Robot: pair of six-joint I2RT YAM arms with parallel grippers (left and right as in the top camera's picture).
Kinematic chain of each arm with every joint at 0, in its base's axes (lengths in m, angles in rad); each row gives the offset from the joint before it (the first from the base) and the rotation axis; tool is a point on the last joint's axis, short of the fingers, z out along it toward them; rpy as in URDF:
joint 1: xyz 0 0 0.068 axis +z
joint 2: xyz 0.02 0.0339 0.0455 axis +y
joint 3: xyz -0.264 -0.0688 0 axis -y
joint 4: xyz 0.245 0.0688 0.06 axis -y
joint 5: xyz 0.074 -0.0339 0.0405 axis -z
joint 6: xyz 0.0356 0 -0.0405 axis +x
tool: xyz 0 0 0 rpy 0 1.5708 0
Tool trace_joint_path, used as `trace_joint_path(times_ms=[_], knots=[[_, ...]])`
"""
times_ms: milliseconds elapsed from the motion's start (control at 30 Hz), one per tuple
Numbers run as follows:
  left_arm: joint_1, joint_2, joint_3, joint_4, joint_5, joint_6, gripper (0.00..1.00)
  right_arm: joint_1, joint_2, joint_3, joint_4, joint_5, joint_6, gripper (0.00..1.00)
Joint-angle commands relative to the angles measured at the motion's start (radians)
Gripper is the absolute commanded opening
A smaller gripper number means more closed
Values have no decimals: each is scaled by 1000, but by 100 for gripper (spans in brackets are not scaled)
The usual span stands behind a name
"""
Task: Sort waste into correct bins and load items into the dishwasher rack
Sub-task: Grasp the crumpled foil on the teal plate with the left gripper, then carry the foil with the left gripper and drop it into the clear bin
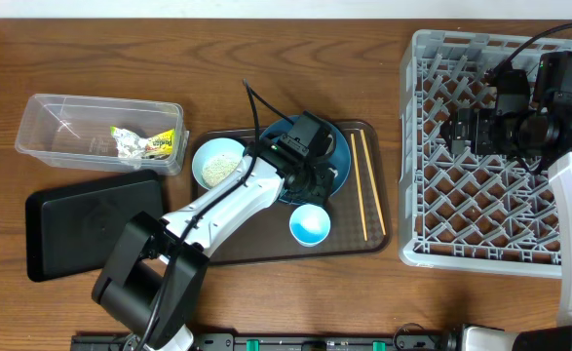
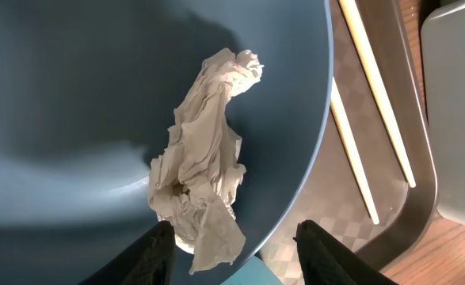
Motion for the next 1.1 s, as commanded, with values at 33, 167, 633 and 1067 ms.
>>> trace_joint_path(times_ms=[33, 167, 633, 1067], knots=[[0, 19, -12, -4, -58, 10, 50, 2, 8, -6, -3, 3, 7, 99], [0, 22, -12, -3, -65, 10, 48, 2, 8, -6, -6, 3, 7, 99], [5, 20, 0, 4, -98, 10, 6, 2, 8, -6, -6, 3, 7, 99], [349, -219, 108, -27, -98, 10, 6, 2, 8, -6, -11, 3, 3, 99]])
